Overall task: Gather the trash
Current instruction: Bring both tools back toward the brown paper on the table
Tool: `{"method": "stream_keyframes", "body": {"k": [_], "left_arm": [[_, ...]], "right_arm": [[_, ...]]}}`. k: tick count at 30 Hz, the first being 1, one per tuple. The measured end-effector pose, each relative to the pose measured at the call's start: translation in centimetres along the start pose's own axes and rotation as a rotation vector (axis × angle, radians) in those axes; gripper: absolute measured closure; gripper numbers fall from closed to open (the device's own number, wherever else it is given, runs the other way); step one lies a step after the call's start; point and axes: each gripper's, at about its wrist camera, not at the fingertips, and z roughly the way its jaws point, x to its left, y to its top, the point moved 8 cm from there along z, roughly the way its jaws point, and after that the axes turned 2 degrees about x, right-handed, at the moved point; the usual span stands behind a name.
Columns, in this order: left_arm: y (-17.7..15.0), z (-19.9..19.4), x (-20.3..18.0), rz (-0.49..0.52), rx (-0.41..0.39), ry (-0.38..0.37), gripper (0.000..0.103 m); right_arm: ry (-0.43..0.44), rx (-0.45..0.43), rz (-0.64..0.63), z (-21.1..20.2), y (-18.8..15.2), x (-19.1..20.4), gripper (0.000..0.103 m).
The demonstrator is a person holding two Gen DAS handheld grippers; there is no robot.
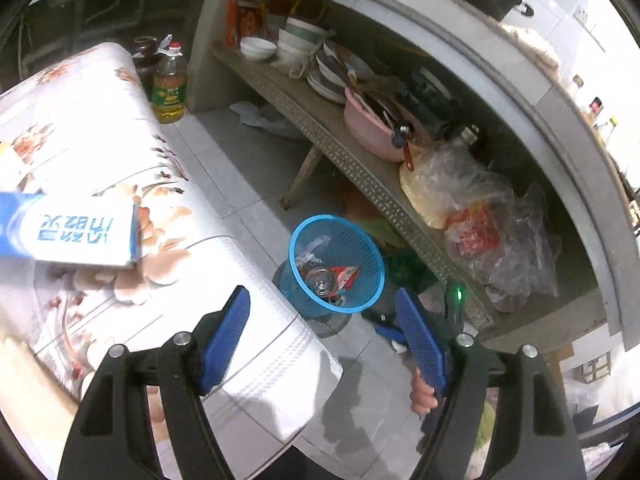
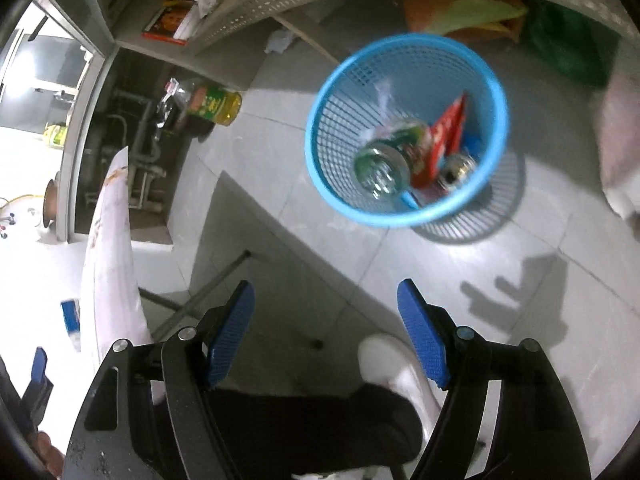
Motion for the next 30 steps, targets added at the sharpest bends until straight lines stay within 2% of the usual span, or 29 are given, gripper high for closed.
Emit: {"method": "stream_keyframes", "body": {"k": [3, 7, 14, 20, 30], "left_arm": [[-0.2, -1.2, 0.2, 0.002, -0.033, 0.002, 0.03], [-0.7, -2.9, 0.9, 0.001, -0.054, 0.002, 0.03], [-2.3, -6.7, 3.2, -0.031, -0.113, 0.019, 0.027], [-4.0, -10.0, 6.1, -0.067, -0.169, 0.044, 0.025], [-8.2, -14.9, 11.6, -0.13, -0.276, 0.139, 0.023]], "right_arm": [[0.011, -0.004, 0.008, -1.0, -1.0, 0.6, 0.031], [0.033, -0.024, -0.032, -2.2, -2.0, 3.2, 0.025], [0.088, -0.053, -0.205, -4.8, -3.1, 9.9, 0.021], [0.138, -0.033, -0.342, -5.4, -5.1, 14.9, 0.019], [0.186, 0.035, -0.505, -5.1, -9.1, 19.7, 0.019]]}}
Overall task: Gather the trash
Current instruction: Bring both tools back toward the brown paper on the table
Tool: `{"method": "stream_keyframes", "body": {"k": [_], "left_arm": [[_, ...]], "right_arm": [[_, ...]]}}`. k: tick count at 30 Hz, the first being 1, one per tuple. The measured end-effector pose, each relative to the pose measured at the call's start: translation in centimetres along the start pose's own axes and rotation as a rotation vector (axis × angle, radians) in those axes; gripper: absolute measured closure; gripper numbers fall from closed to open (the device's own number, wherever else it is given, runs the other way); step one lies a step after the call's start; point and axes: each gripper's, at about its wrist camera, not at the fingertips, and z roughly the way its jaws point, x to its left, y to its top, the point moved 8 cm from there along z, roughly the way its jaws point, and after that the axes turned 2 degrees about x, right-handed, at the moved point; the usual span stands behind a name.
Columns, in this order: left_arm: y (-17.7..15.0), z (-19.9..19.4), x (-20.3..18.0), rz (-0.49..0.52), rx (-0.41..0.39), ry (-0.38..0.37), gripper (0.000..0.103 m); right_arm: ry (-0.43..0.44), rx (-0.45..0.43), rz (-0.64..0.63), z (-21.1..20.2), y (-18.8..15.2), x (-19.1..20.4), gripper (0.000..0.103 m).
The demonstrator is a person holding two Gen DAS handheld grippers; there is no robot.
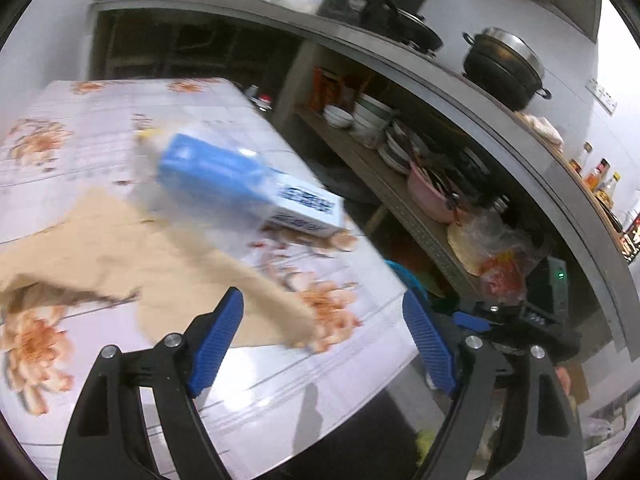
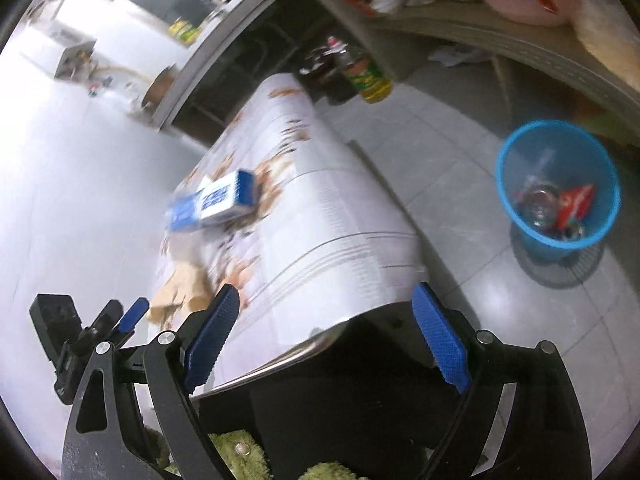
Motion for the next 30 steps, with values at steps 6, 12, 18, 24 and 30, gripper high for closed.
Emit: {"method": "stream_keyframes", "body": {"k": [6, 12, 18, 24, 30], "left_arm": [[-0.3, -2.4, 4.3, -0.067, -0.063, 0.077, 0.023], [0.4, -3.7, 8.5, -0.114, -0.115, 0.167, 0.023], [3.7, -3.0, 14.3, -0.104, -0.173, 0.364, 0.023], [4.1, 0.7, 19.3, -0.187, -0.049, 0.391, 0.023], [2.0, 2.2, 18.8, -0.269, 0.017, 0.255, 0.023]], "right_arm": [[0.025, 0.035, -0.072, 1.4, -0.4, 3.5, 0.019], [0.048, 0.079, -0.146, 2.8, -1.7, 6.5, 0.019], [0.095, 0.124, -0.221, 4.8, -2.7, 10.0, 0.019], [0.13, 0.169, -0.243, 8.1, -3.2, 12.8, 0.029], [0.098, 0.225, -0.265, 11.7, -3.8, 13.7, 0.058]]}}
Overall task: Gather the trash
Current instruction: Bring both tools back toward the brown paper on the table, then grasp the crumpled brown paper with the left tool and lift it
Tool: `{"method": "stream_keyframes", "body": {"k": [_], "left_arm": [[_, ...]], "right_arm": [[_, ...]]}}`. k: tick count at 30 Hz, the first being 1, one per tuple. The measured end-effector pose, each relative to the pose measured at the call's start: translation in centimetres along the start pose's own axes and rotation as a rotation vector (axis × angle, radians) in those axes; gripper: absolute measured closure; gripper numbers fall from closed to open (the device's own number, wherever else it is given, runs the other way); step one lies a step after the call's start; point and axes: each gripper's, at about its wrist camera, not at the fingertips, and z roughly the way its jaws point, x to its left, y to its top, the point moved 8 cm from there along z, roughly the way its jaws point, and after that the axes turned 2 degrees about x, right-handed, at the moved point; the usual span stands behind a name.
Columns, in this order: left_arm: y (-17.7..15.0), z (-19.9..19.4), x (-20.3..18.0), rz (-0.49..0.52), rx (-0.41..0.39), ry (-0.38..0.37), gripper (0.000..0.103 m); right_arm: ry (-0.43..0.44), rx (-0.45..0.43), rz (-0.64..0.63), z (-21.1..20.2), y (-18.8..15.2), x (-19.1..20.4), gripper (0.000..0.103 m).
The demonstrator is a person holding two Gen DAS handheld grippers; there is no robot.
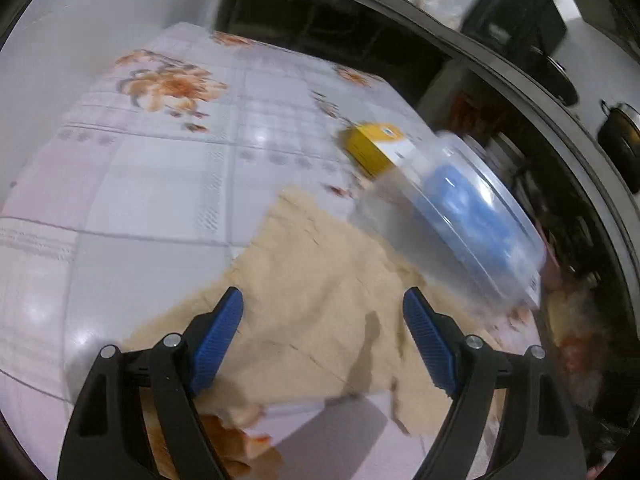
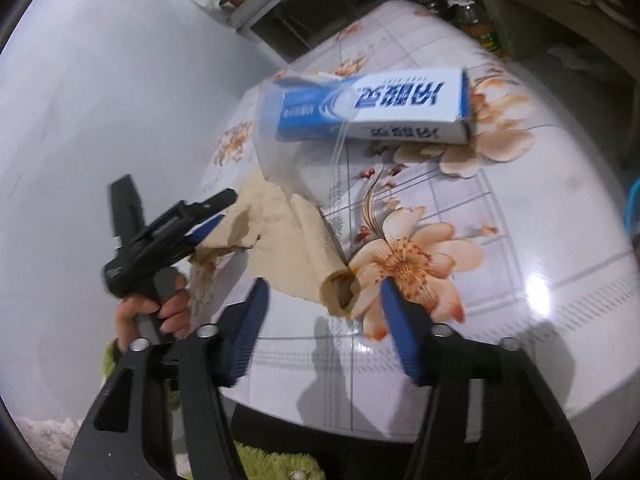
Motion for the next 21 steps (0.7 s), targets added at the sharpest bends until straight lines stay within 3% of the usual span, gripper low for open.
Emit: {"method": "stream_keyframes", "body": {"k": [4, 10, 14, 17, 21], "left_arm": [[-1.9, -0.2, -2.3, 0.005, 0.048, -0.123, 0.023], [-4.2, -0.4, -5.5, 0.037, 0.087, -0.211, 0.023], [-4.9, 0.1, -6.8, 0.1, 0.069, -0.133, 0.023], [-5.5, 0.6, -8.1, 0.189, 0.065, -0.027, 0.023], [-6.3, 1.2, -8.6, 0.291, 0.04, 0.092, 0.034]], "right_arm": [[0.003, 0.032, 0.007, 2.1, 0.1, 0.3, 0.083], [0.033, 0.06, -0.001, 4.1, 0.1, 1.9, 0.098], [0.045, 0.066, -0.016, 4.6, -0.5, 2.8, 0.098], [0.057, 0.068, -0.011, 4.8, -0.7, 2.7, 0.099], [0.062, 0.068, -0.007, 4.5, -0.8, 2.6, 0.1]]}}
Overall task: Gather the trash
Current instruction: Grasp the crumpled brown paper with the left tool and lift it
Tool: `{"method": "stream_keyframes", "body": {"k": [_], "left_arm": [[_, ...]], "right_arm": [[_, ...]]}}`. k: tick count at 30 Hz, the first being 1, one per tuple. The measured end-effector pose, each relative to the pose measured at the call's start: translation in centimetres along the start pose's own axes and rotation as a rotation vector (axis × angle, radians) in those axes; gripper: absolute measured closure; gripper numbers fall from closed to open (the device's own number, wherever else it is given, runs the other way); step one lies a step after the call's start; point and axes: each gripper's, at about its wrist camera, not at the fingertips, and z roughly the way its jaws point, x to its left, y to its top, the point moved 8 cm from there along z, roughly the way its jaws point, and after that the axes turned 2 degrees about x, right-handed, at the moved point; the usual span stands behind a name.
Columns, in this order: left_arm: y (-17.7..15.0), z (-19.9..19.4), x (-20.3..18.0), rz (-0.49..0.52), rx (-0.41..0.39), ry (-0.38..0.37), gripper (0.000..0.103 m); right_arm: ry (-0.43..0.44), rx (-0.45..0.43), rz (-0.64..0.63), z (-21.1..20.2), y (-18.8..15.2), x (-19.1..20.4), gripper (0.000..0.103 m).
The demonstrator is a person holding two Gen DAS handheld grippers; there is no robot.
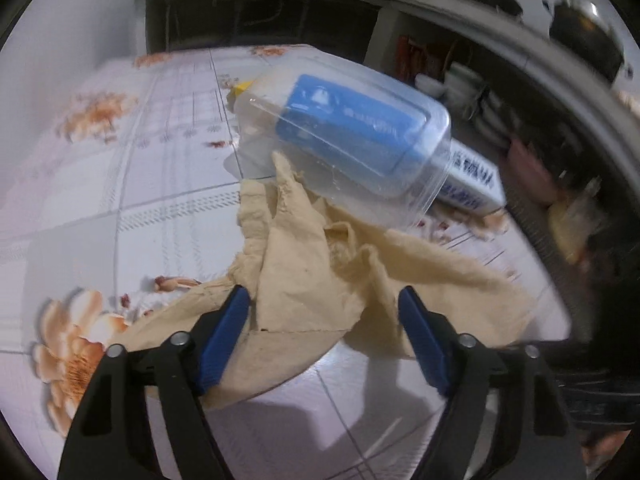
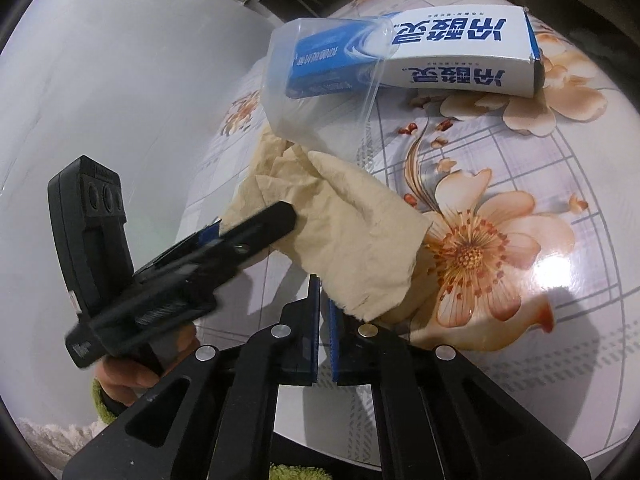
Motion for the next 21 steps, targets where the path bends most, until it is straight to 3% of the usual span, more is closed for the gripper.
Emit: {"method": "stream_keyframes", "body": {"k": [3, 5, 10, 13, 16, 21], "left_arm": [[-0.4, 0.3, -0.3, 0.106, -0.011, 0.123, 0.048], [-0.3, 0.5, -0.2, 0.116, -0.021, 0.122, 0.054], [0.0, 0.2, 1.4, 0.07, -0.049, 0.147, 0.091], [-0.2, -0.3, 2.5, 0.026, -0.054, 0.119, 0.097], [-0.5, -1.7, 3.9, 0.006, -0.078, 0.143, 0.098], [0.3, -8.1, 6.2, 0.093, -0.237, 0.365, 0.098]], "right_arm": [[-0.004, -0.005, 0.004, -0.8, -0.2, -0.3, 0.1], [-0.012, -0.009, 0.005, -1.3, -0.5, -0.5, 0.1], [-0.032, -0.034, 0.027, -3.1, -1.0, -1.5, 0.1], [-0.044, -0.06, 0.033, -4.5, -1.1, -2.0, 0.099], [-0.054, -0.083, 0.036, -5.7, -1.1, -2.3, 0.098], [-0.064, -0.092, 0.037, -6.6, -1.1, -2.9, 0.097]]}}
